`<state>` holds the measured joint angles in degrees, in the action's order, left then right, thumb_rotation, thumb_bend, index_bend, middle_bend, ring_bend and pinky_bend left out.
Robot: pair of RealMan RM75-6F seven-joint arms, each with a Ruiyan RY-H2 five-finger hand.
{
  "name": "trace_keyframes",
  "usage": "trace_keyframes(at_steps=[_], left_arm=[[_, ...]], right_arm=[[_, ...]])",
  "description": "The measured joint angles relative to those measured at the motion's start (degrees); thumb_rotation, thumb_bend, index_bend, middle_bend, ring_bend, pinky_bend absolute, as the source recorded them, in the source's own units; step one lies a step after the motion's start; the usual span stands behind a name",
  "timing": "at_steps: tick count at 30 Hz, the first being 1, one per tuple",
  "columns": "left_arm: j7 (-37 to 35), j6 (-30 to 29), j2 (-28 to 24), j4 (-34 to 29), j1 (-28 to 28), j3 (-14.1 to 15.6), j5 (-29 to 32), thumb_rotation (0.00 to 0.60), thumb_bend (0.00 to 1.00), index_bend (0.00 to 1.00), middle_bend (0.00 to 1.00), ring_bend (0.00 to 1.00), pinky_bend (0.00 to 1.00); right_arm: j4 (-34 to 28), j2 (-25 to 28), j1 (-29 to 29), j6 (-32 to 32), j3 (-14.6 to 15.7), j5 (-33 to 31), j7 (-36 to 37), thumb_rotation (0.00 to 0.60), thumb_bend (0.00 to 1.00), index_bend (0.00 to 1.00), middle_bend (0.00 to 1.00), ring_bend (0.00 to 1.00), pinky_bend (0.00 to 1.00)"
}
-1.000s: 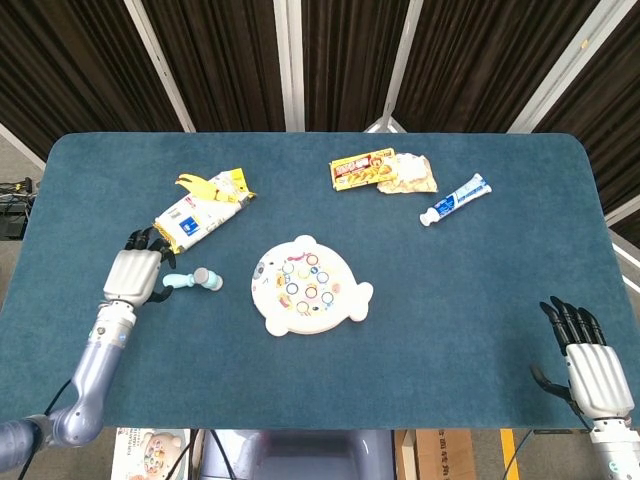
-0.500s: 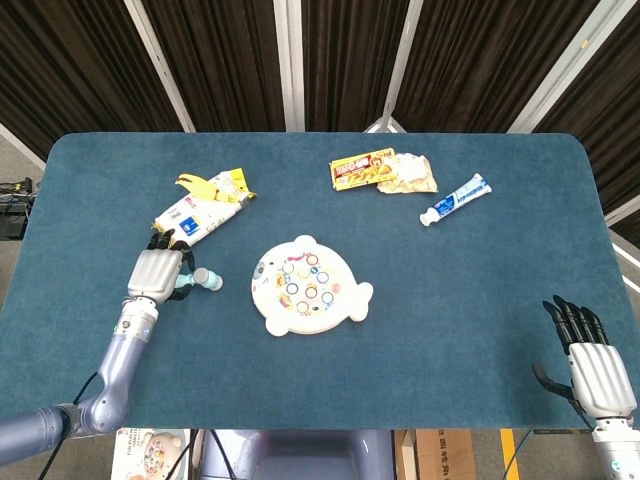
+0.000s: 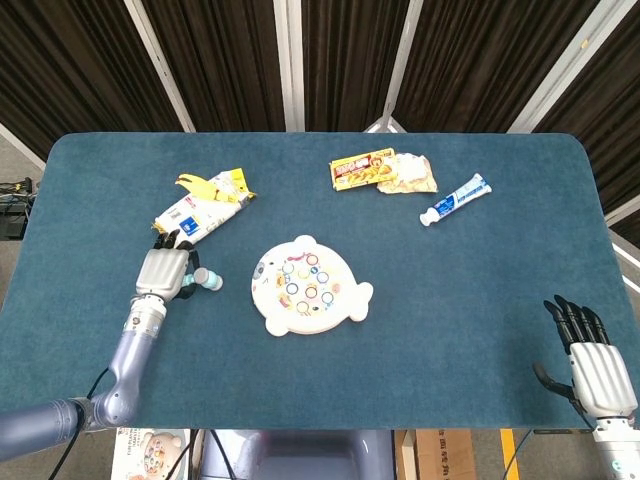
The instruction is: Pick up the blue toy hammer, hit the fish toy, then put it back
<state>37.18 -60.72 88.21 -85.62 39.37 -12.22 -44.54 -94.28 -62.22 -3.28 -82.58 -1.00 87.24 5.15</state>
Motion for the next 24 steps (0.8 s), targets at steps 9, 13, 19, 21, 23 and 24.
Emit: trace_keyframes(at_steps=[9, 13, 19, 21, 23, 24], left_arm=[[0.0, 0.2, 1.2, 0.9, 0.8, 0.9, 0.7, 0.6, 0.47, 0.5, 0.24, 0.0, 0.0], [-0.4, 0.0, 1.5, 0.9, 1.0, 1.0, 0.6, 0.6, 0.48, 0.5, 0.24, 0.0, 0.0], [-0.6, -0.3, 1.3, 0.7, 1.1, 1.2, 0.6, 0.6, 0.48, 0.5, 0.24, 0.0, 0.0], [-0.7, -0.5, 1.2, 0.6, 1.1, 1.3, 0.6, 0.6, 0.48, 0.5, 0.24, 0.0, 0.0], [-0.6, -0.6, 1.2, 0.6, 1.1, 1.3, 0.6, 0.6, 0.49, 0.5, 0.24, 0.0, 0.0], [-0.5, -0.8, 1.2, 0.6, 1.2, 1.4, 0.8, 0.6, 0.5, 0.5, 0.25, 0.0, 0.0]], right_arm=[[-0.2, 0.1, 0.0, 0.1, 0.0, -0.1, 0.2, 0.6, 0.31, 0.0, 0.0, 0.0, 0.0], [-0.2, 0.1, 0.0, 0.1, 0.0, -0.1, 0.1, 0.6, 0.31, 0.0, 0.0, 0.0, 0.0], [-0.2, 0.1, 0.0, 0.1, 0.0, 0.0, 0.1, 0.6, 0.31, 0.0, 0.0, 0.0, 0.0], [-0.2, 0.1, 0.0, 0.1, 0.1, 0.0, 0.1, 0.6, 0.31, 0.0, 0.0, 0.0, 0.0], [-0.3, 0.1, 0.0, 0.1, 0.0, 0.0, 0.1, 0.6, 0.31, 0.0, 0.0, 0.0, 0.0], [-0.3, 0.1, 0.0, 0.1, 0.0, 0.0, 0.0, 0.6, 0.31, 0.0, 0.0, 0.0, 0.0]])
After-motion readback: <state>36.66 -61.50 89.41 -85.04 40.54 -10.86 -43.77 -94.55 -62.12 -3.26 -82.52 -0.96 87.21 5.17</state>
